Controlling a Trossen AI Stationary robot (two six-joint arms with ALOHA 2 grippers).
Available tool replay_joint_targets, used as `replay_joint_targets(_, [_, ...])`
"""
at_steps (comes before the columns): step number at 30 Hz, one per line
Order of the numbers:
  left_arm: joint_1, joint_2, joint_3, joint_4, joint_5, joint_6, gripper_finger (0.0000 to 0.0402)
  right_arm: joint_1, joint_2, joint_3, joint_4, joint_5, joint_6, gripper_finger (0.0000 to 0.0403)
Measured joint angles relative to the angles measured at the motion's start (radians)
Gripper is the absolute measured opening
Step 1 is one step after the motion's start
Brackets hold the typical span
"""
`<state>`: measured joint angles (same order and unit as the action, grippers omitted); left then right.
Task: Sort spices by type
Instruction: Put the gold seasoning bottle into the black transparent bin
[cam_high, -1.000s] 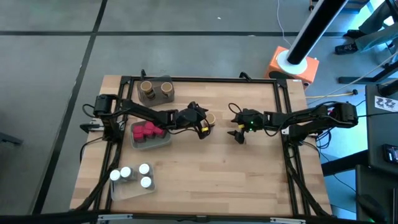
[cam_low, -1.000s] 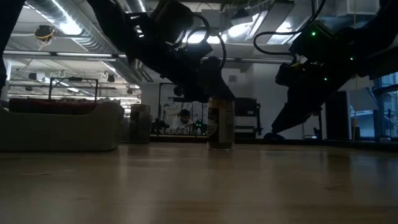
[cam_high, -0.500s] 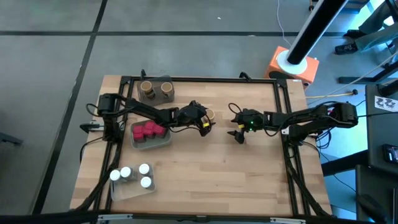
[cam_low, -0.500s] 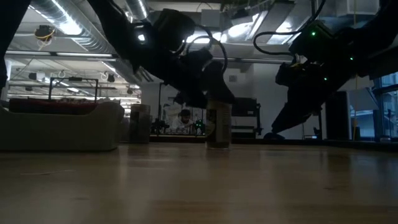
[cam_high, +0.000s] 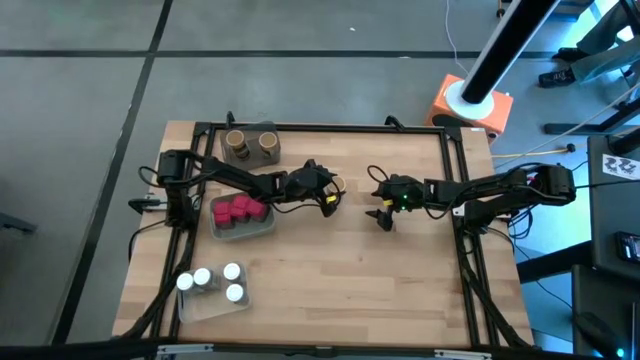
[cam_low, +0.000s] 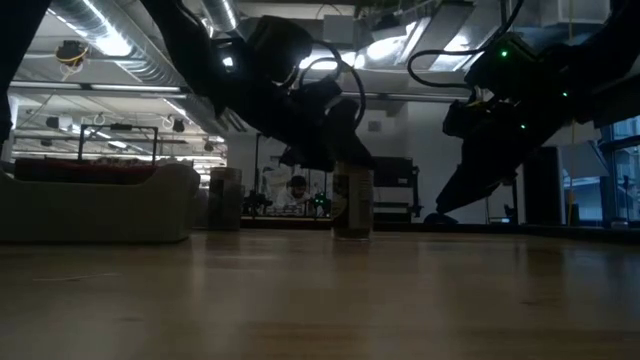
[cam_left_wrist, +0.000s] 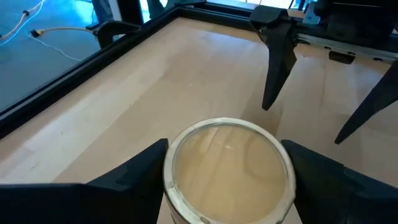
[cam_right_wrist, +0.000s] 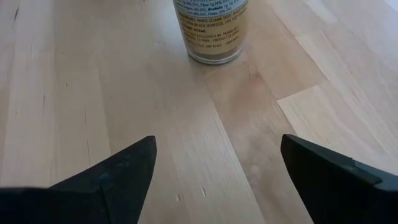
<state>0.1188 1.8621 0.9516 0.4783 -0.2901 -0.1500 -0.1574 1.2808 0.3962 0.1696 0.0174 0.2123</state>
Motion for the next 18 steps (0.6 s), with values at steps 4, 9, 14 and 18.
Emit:
replay_joint_targets(4, [-0.005, -0.012, 0.0, -0.01, 0.001, 0.0, 0.026, 0.0, 0.0, 0.0, 0.0, 0.0, 0.0, 0.0344])
replay_joint_targets(9, [-0.021, -0.088, -0.001, -0.081, -0.034, 0.001, 0.026, 0.0, 0.0, 0.0, 0.001, 0.0, 0.0, 0.0344])
replay_joint_targets(14, [-0.046, -0.231, -0.001, -0.225, -0.162, 0.006, 0.026, 0.0, 0.0, 0.0, -0.001, 0.001, 0.0, 0.0344])
replay_joint_targets(18, [-0.064, -0.366, 0.0, -0.383, -0.314, 0.003, 0.026, 0.0, 0.0, 0.0, -0.002, 0.001, 0.0, 0.0344])
